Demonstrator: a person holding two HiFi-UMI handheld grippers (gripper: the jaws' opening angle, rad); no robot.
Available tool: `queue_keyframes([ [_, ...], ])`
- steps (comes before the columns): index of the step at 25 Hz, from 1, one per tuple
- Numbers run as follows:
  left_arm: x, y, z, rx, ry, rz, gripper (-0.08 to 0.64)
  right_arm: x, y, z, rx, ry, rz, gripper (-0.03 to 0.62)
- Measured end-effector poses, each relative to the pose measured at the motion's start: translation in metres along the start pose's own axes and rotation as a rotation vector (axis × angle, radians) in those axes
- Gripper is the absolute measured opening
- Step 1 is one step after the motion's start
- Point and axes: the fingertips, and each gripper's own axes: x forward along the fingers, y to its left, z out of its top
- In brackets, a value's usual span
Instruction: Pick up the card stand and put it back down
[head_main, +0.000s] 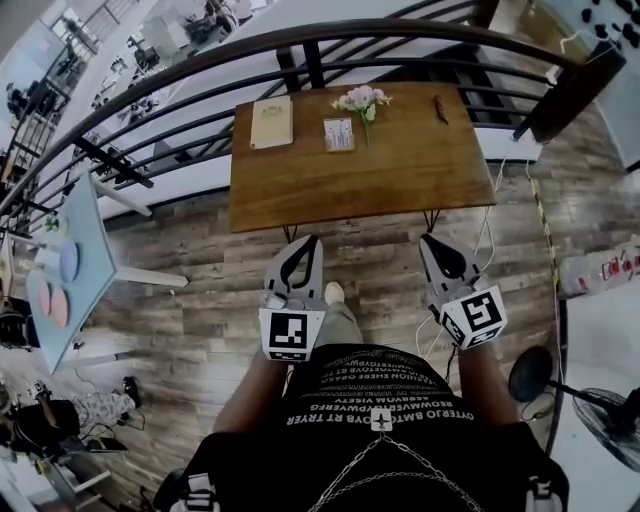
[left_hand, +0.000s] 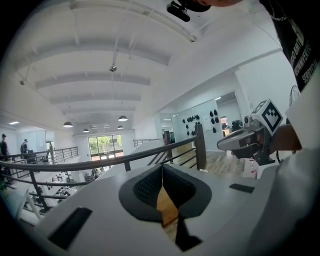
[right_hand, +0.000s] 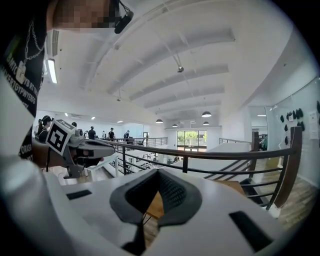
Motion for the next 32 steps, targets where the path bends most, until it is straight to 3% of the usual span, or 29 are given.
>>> queue_keyframes([
  [18,0.097,0.134,-0.007,0.021,0.005,-0.056,0.029,0.151,-0.003,0.027,0.021,0.053,-0.022,0.015],
  [28,0.134,0.132,-0.013,0.007,0.011,-0.119,0.029,0.17,-0.016,0.012,0.042,0.096,-0.029,0.015],
  [32,0.143,0.135,-0.02,-0.016,0.031,-0.105,0.029,0.182,-0.016,-0.002,0.043,0.127,0.007,0.015],
])
